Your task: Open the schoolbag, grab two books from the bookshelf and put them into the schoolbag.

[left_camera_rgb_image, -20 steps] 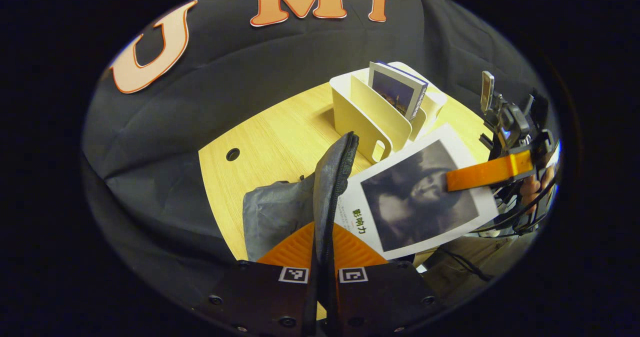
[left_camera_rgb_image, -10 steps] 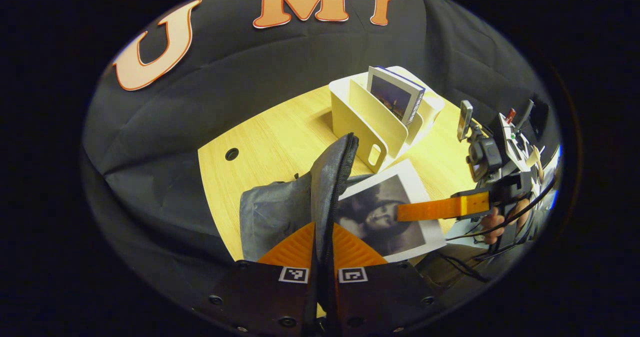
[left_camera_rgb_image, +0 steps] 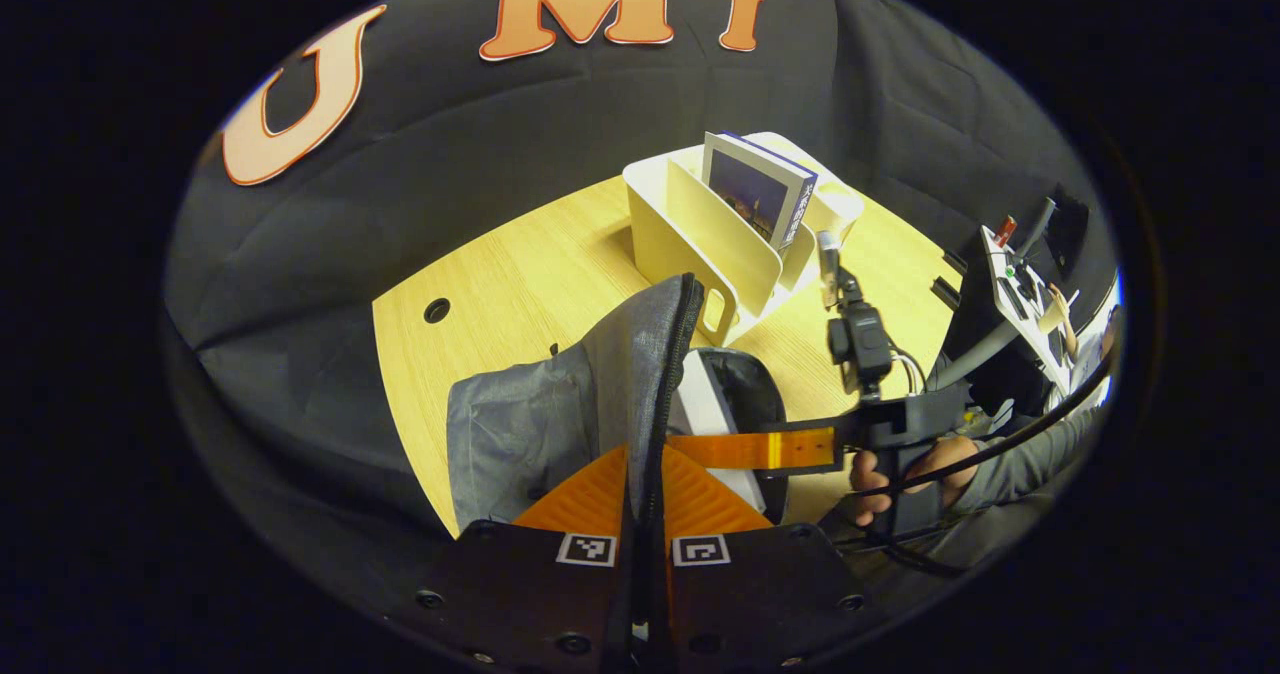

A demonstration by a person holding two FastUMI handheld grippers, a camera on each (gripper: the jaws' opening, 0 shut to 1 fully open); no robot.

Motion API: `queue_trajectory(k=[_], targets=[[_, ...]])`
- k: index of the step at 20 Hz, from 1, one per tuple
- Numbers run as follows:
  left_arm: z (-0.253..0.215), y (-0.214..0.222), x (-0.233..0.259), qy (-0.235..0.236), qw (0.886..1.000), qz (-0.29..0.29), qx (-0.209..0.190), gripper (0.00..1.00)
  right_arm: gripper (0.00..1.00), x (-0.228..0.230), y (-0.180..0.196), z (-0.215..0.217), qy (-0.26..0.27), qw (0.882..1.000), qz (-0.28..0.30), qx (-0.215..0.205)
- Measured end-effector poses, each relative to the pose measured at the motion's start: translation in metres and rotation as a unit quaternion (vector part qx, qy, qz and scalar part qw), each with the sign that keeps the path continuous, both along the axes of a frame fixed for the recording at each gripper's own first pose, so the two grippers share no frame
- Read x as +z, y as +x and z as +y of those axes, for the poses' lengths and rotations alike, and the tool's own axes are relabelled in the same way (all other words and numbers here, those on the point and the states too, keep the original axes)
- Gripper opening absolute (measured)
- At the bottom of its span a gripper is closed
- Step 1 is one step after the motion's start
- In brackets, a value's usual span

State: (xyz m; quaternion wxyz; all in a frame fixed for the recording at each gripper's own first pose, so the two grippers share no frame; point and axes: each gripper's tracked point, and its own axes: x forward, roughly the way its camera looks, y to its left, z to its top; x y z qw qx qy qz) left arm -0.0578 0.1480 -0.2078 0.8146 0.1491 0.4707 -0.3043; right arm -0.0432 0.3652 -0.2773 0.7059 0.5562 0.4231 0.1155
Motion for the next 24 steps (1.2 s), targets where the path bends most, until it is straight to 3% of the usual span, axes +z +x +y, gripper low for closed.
queue_trajectory(k=[1, 2, 3, 4, 5, 6, 7, 10, 19, 24], targets=[[0.002, 0.001, -0.001, -0.001, 1.0, 0.001, 0.007, 0.07, 0.37, -0.006, -0.004, 0.0, -0.007, 1.0, 0.022, 0.013], [0.003, 0.003, -0.002, -0.005, 1.0, 0.004, 0.012, 0.07, 0.3, -0.012, -0.01, 0.003, -0.021, 0.998, 0.041, 0.033], [0.005, 0.003, -0.004, -0.009, 1.0, 0.005, 0.019, 0.07, 0.47, -0.015, -0.022, -0.003, -0.046, 0.995, 0.054, 0.063], [0.006, 0.004, -0.004, -0.012, 1.0, 0.007, 0.026, 0.07, 0.4, -0.021, -0.031, -0.01, -0.079, 0.991, 0.06, 0.094], [0.009, 0.004, -0.005, -0.013, 0.999, 0.006, 0.033, 0.07, 0.62, -0.027, -0.041, -0.02, -0.112, 0.984, 0.062, 0.126], [0.01, 0.005, -0.005, -0.014, 0.999, 0.007, 0.038, 0.07, 0.71, -0.03, -0.046, -0.029, -0.131, 0.979, 0.059, 0.144], [0.01, 0.004, -0.005, -0.016, 0.999, 0.008, 0.043, 0.07, 0.76, -0.028, -0.048, -0.038, -0.137, 0.976, 0.058, 0.158], [0.009, 0.005, -0.008, -0.015, 0.998, 0.011, 0.056, 0.06, 0.88, -0.004, -0.037, -0.068, -0.131, 0.979, 0.045, 0.148], [-0.001, 0.003, -0.023, -0.007, 0.995, 0.019, 0.093, 0.06, 0.91, 0.047, -0.007, -0.189, -0.215, 0.968, 0.018, 0.129], [-0.001, 0.002, -0.035, -0.005, 0.992, 0.025, 0.125, 0.06, 0.92, 0.062, 0.011, -0.247, -0.299, 0.941, 0.019, 0.156]])
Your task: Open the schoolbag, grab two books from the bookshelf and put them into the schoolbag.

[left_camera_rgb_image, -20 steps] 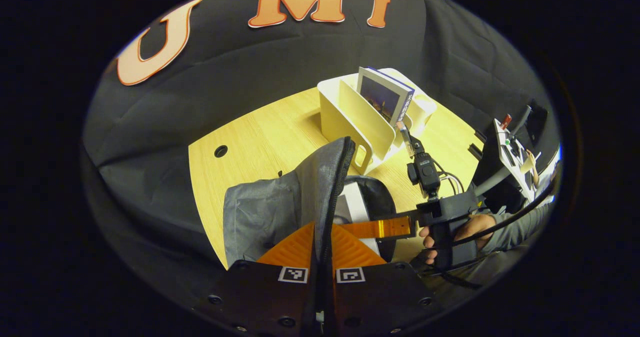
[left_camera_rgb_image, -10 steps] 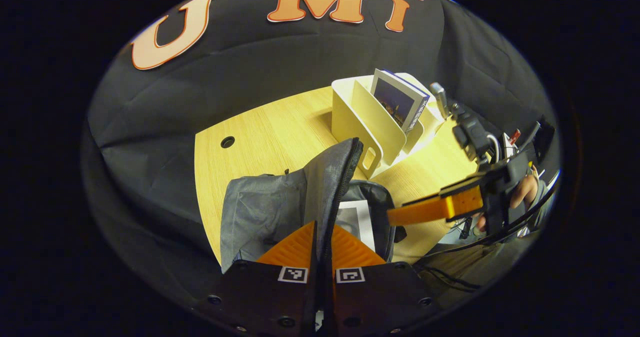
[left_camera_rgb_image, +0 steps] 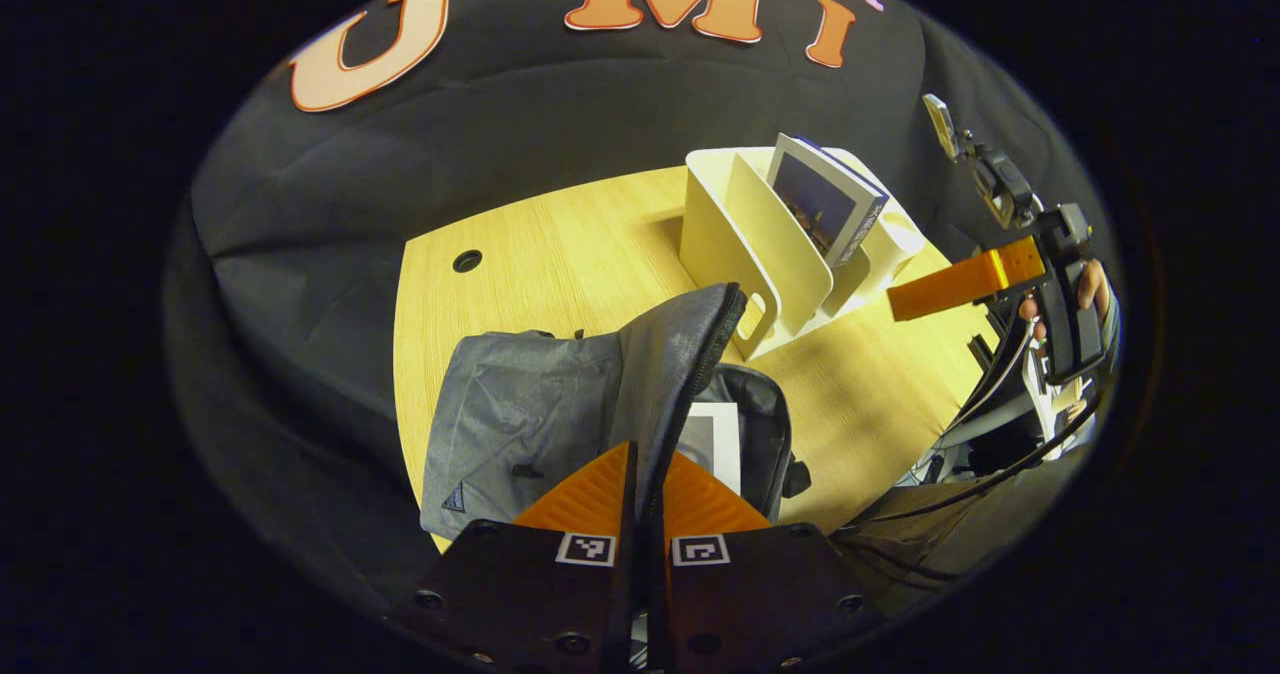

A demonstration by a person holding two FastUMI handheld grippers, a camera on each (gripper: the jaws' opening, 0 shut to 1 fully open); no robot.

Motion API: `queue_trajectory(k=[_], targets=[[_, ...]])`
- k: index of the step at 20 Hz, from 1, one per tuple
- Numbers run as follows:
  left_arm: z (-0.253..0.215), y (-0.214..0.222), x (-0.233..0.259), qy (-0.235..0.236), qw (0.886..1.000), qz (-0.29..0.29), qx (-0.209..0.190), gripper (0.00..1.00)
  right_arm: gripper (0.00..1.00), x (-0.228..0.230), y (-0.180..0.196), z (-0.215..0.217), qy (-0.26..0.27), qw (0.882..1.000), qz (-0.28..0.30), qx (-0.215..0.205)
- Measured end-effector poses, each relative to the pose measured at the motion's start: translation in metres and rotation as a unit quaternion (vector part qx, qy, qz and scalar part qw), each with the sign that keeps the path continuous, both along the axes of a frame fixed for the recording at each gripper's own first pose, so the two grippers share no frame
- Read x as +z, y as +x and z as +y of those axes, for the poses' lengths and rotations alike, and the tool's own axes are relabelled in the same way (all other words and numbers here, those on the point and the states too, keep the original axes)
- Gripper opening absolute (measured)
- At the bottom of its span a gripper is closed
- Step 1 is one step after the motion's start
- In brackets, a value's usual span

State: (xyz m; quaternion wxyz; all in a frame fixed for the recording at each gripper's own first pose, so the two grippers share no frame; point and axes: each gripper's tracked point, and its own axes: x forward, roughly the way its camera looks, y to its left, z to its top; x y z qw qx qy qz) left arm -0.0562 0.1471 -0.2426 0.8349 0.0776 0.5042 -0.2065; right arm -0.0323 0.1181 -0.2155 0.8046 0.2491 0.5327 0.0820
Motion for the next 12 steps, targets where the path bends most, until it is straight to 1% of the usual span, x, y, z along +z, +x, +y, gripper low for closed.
queue_trajectory(k=[1, 2, 3, 5, 6, 7, 12], targets=[[0.001, -0.001, -0.001, -0.001, 1.0, 0.001, 0.008, 0.06, 0.92, 0.005, 0.006, -0.009, -0.013, 1.0, 0.0, 0.005], [0.001, -0.003, -0.003, -0.003, 1.0, 0.004, 0.013, 0.09, 0.92, 0.012, 0.013, -0.015, -0.021, 1.0, -0.003, 0.011], [0.001, -0.003, -0.005, -0.004, 1.0, 0.006, 0.02, 0.06, 0.92, 0.018, 0.021, -0.021, -0.029, 0.999, -0.005, 0.016], [0.004, -0.006, -0.006, -0.005, 0.999, 0.01, 0.033, 0.06, 0.92, 0.026, 0.038, -0.029, -0.045, 0.999, -0.008, 0.025], [0.006, -0.005, -0.008, -0.005, 0.999, 0.011, 0.04, 0.09, 0.92, 0.03, 0.046, -0.035, -0.054, 0.998, -0.01, 0.029], [0.008, -0.006, -0.008, -0.004, 0.999, 0.012, 0.046, 0.07, 0.92, 0.034, 0.055, -0.04, -0.062, 0.998, -0.011, 0.031], [0.013, -0.005, -0.011, 0.005, 0.997, 0.017, 0.069, 0.07, 0.92, 0.046, 0.103, -0.057, -0.082, 0.996, -0.009, 0.038]])
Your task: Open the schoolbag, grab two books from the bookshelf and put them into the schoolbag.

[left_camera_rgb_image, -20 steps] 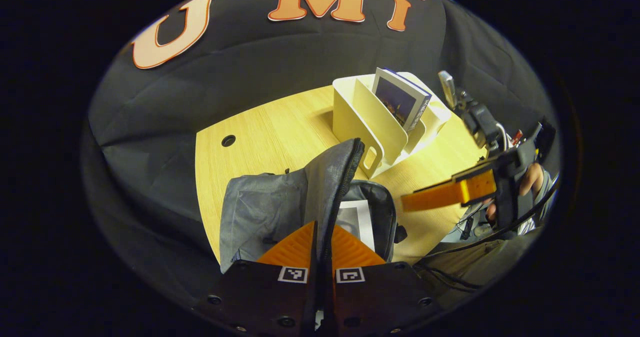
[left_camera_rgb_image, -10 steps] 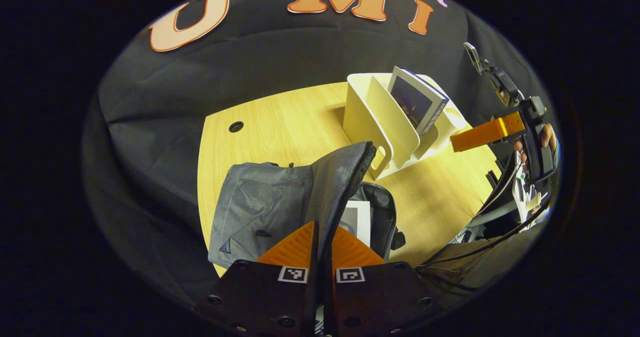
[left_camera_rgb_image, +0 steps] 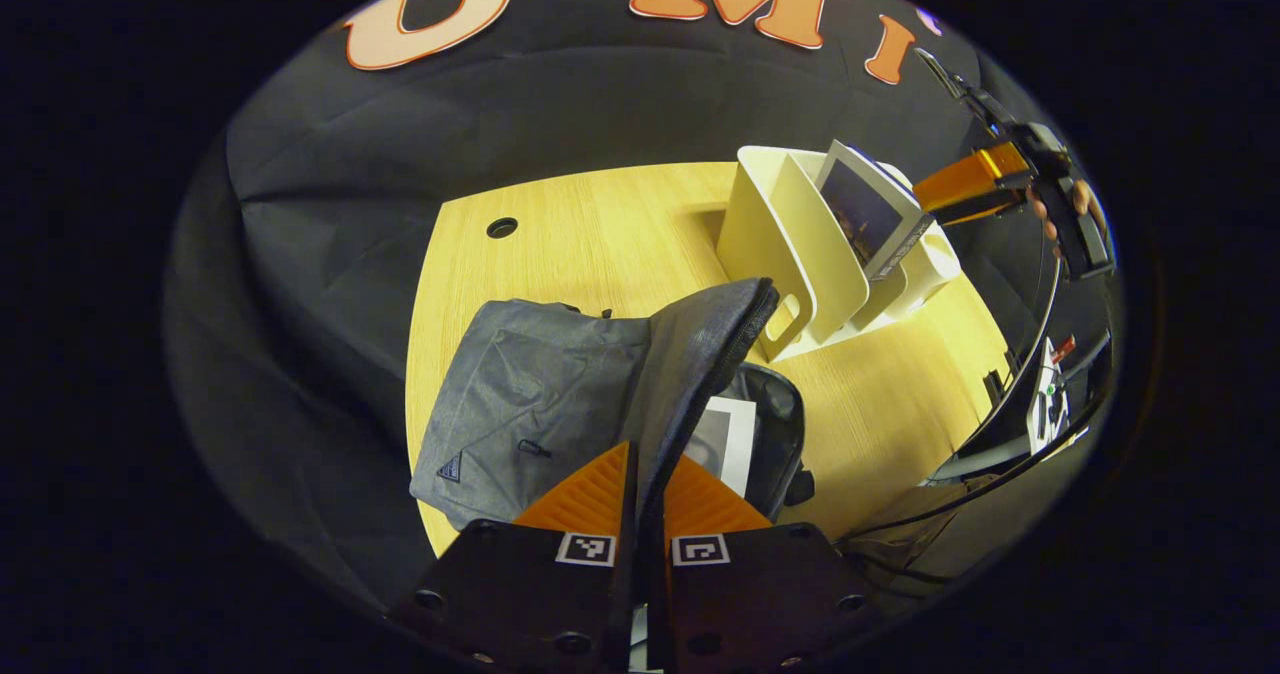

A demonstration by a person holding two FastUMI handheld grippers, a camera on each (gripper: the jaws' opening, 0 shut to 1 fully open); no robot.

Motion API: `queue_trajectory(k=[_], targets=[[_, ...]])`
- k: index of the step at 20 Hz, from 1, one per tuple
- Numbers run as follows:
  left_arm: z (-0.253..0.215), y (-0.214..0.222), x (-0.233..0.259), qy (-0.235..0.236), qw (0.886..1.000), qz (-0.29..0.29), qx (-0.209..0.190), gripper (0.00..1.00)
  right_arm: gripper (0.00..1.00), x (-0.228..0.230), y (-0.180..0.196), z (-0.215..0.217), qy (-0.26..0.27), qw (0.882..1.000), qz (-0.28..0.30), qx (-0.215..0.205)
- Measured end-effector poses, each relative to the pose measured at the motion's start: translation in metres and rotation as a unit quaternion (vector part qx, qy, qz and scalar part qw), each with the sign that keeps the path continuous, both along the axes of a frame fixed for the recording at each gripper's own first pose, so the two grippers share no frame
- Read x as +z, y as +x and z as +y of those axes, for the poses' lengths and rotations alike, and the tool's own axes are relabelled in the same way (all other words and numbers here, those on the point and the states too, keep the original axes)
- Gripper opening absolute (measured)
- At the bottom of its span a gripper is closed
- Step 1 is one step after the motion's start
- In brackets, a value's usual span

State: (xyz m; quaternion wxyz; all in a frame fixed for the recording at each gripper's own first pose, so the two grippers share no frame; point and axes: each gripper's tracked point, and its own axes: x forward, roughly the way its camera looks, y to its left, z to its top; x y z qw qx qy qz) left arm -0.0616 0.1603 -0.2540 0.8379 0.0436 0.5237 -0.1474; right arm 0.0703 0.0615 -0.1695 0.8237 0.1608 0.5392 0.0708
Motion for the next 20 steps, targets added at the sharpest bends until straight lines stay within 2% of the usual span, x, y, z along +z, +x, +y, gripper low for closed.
queue_trajectory(k=[4, 5, 9, 13, 14, 15, 16, 17, 18, 19, 20], targets=[[0.001, 0.003, -0.002, 0.006, 1.0, 0.004, 0.017, 0.06, 0.9, -0.013, 0.032, -0.007, -0.018, 1.0, 0.022, 0.002], [0.001, 0.002, -0.003, 0.008, 1.0, 0.005, 0.022, 0.09, 0.89, -0.02, 0.038, -0.007, -0.019, 0.999, 0.034, -0.002], [0.002, -0.001, -0.002, 0.015, 0.999, 0.012, 0.044, 0.06, 0.86, -0.049, 0.053, -0.007, -0.027, 0.997, 0.07, -0.006], [0.0, -0.005, -0.001, 0.017, 0.998, 0.02, 0.065, 0.07, 0.73, -0.07, 0.06, -0.008, -0.038, 0.995, 0.095, -0.006], [0.0, -0.005, -0.002, 0.018, 0.997, 0.021, 0.069, 0.09, 0.65, -0.073, 0.06, -0.008, -0.04, 0.994, 0.101, -0.008], [-0.001, -0.006, -0.001, 0.019, 0.997, 0.021, 0.072, 0.06, 0.6, -0.073, 0.059, -0.009, -0.042, 0.993, 0.107, -0.012], [-0.001, -0.006, -0.001, 0.02, 0.997, 0.022, 0.075, 0.06, 0.43, -0.073, 0.061, -0.01, -0.045, 0.993, 0.106, -0.016], [-0.001, -0.006, 0.0, 0.02, 0.997, 0.021, 0.076, 0.06, 0.52, -0.074, 0.062, -0.014, -0.049, 0.993, 0.104, -0.018], [-0.002, -0.006, -0.001, 0.02, 0.997, 0.02, 0.079, 0.06, 0.39, -0.072, 0.061, -0.017, -0.056, 0.993, 0.103, -0.024], [-0.002, -0.006, -0.001, 0.018, 0.997, 0.02, 0.079, 0.06, 0.46, -0.07, 0.061, -0.023, -0.062, 0.992, 0.101, -0.03], [-0.001, -0.005, -0.001, 0.017, 0.997, 0.019, 0.079, 0.06, 0.39, -0.069, 0.057, -0.026, -0.058, 0.993, 0.101, -0.032]])
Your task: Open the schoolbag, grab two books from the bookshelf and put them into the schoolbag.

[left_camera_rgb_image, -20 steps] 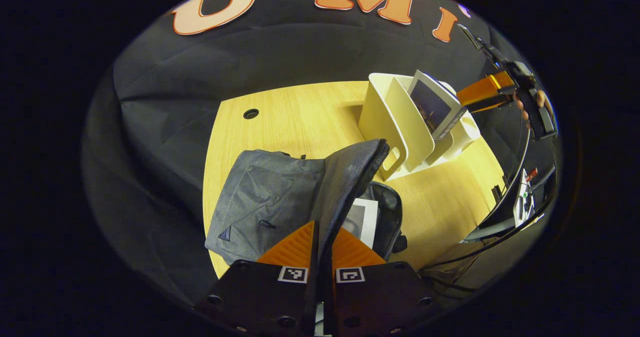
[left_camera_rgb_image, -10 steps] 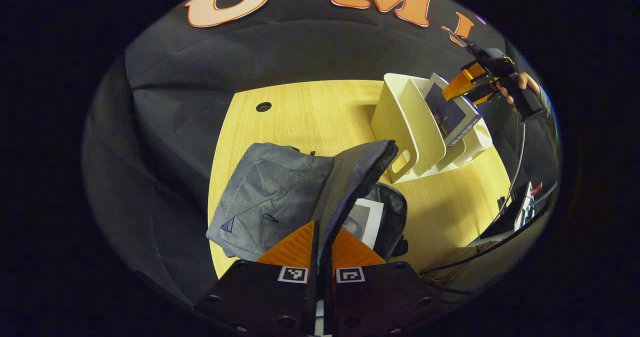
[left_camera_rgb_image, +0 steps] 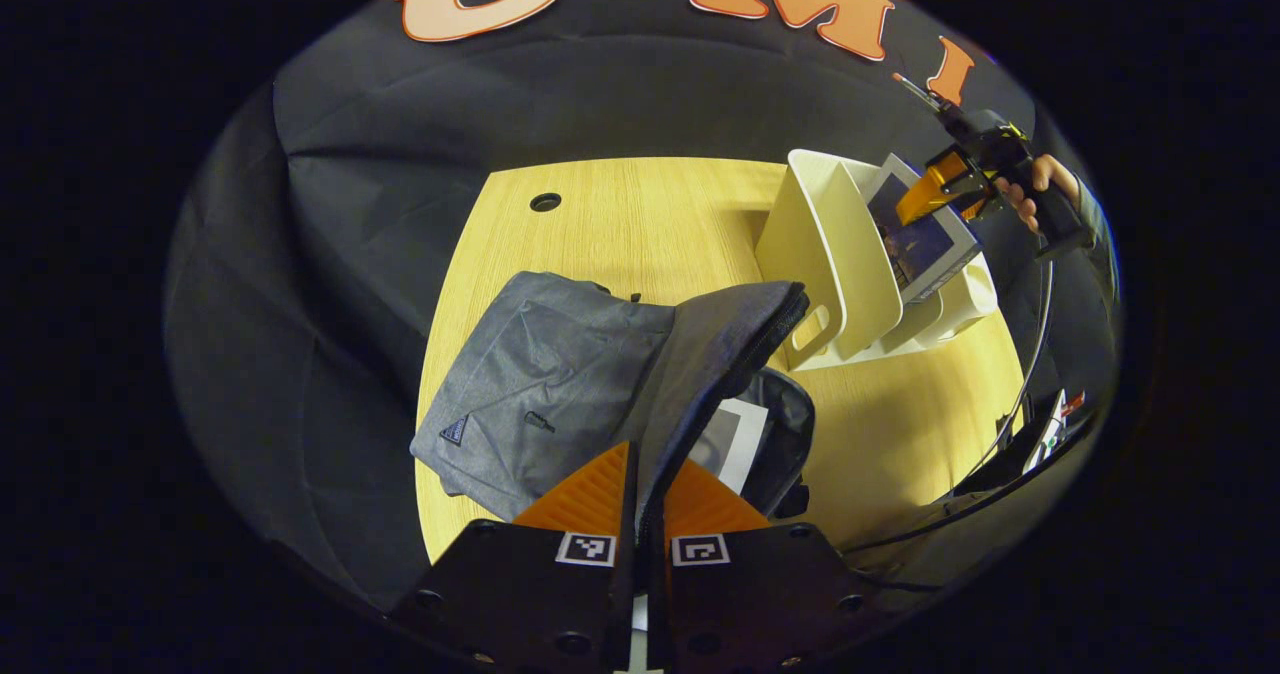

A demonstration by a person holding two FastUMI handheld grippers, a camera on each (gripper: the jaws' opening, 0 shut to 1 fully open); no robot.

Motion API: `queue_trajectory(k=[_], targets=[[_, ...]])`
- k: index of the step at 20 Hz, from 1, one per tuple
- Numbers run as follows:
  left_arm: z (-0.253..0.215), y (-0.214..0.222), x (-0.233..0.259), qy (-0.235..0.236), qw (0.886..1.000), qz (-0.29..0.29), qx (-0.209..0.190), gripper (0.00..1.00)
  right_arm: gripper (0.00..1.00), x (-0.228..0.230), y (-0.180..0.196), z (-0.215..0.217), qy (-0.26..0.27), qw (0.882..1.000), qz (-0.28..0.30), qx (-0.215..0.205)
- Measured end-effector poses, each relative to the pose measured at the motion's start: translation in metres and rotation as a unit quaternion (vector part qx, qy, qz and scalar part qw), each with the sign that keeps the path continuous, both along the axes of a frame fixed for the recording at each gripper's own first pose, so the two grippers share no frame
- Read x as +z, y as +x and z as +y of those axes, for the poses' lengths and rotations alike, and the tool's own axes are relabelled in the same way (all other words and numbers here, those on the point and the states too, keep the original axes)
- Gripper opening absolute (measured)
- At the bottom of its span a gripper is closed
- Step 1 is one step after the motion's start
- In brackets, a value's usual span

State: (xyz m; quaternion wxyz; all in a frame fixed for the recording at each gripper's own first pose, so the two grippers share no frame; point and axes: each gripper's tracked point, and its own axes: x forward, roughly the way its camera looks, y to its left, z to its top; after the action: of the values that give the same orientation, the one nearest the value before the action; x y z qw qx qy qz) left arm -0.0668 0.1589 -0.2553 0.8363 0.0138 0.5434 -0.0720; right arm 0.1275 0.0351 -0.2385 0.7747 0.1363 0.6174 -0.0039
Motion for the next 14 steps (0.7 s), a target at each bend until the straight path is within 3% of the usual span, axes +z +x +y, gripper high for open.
queue_trajectory(k=[8, 14], targets=[[0.002, -0.006, 0.005, -0.016, 1.0, -0.02, -0.01, 0.06, 0.37, 0.053, -0.027, -0.009, 0.022, 0.998, -0.056, -0.035], [0.01, -0.007, 0.011, -0.026, 0.997, -0.033, -0.069, 0.06, 0.36, 0.087, -0.083, -0.005, 0.033, 0.991, -0.092, -0.091]])
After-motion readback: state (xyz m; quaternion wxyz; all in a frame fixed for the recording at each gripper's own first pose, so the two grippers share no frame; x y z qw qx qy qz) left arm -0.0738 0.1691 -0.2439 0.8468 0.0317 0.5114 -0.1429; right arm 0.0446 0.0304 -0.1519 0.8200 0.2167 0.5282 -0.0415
